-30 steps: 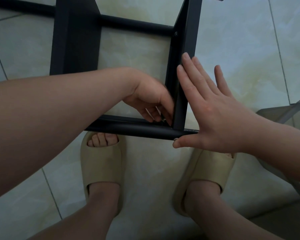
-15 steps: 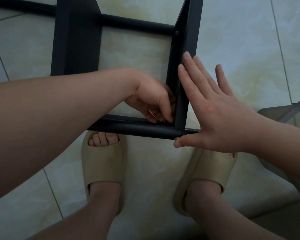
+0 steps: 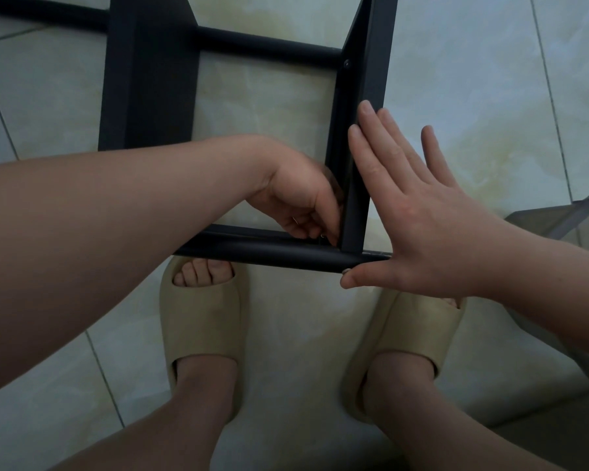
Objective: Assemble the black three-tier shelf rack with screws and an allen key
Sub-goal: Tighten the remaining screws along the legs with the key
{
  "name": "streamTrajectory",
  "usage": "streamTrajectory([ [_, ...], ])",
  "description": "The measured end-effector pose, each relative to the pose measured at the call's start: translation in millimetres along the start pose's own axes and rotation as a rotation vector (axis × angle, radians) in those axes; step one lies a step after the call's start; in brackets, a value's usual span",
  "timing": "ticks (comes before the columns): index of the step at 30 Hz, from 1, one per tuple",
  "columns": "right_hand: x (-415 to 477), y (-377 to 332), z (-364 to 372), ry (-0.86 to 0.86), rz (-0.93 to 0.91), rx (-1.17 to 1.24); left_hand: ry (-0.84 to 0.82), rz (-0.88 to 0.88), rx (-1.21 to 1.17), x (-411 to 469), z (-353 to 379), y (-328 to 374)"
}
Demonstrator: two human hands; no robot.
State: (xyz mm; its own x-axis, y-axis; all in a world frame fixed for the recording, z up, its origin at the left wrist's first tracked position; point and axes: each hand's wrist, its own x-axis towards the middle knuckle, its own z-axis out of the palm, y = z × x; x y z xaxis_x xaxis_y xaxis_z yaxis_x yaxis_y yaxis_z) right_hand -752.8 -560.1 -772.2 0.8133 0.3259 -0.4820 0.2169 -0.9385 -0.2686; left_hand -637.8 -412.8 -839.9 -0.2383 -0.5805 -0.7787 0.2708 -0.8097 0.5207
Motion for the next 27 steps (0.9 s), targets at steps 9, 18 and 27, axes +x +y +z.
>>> streamTrajectory([
  [9, -0.2, 0.4, 0.9, 0.006, -0.003, 0.007, -0.042, 0.014, -0.077, -3.1, -3.7, -4.0],
  [18, 0.0, 0.1, 0.9, 0.003, -0.002, 0.012, 0.004, -0.04, 0.038, -0.3, -0.7, 0.2],
  [27, -0.1, 0.7, 1.1, 0.01, -0.007, 0.006, -0.004, -0.009, 0.007, -2.0, 0.2, 2.2],
])
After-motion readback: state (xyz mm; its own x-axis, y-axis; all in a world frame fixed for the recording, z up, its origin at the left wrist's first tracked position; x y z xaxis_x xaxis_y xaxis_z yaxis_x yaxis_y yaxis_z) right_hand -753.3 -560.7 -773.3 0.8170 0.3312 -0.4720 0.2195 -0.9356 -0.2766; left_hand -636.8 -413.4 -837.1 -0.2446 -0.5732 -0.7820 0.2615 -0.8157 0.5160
